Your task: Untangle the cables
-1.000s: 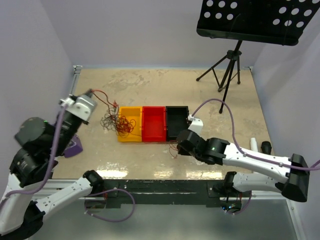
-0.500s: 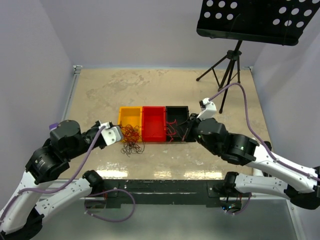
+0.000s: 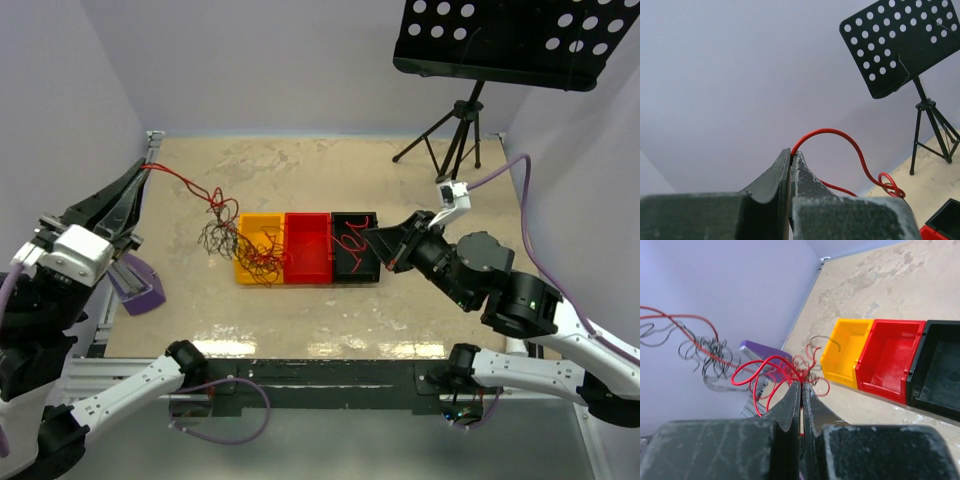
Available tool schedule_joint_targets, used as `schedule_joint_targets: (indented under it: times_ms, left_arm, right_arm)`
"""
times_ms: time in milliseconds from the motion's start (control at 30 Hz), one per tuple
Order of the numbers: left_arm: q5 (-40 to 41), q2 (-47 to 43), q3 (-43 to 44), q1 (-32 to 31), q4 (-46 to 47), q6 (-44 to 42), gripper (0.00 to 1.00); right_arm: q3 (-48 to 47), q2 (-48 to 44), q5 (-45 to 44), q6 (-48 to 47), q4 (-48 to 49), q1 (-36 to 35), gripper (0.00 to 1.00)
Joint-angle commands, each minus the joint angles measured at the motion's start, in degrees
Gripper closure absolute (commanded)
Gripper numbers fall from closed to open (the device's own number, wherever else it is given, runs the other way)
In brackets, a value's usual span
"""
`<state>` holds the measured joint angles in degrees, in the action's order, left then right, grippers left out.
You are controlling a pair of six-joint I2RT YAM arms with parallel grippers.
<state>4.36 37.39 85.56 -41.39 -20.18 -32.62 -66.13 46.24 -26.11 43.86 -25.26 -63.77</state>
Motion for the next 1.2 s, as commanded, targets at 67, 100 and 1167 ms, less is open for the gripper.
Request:
schedule_joint_targets:
  times_ms: [67,100,1167]
  left_arm:
    - [-6.4,1.2,0.8,0.1,-5.4,1.9,1.00]
    - [-8.7,1.3,0.8,0.1,-8.2,2.2,1.00]
    - [-37.0,4.4,-29.1,0.1,-8.7,11.7,0.00]
  right_arm:
    - [-3.8,-1.4,-2.2,-0.9,-1.0,-0.3,1.00]
    - [-3.9,-1.7,-2.5,-0.7,-1.3,-0.3,1.00]
    - [-10.9,4.8,9.4,-6.6,6.5,-0.3,1.00]
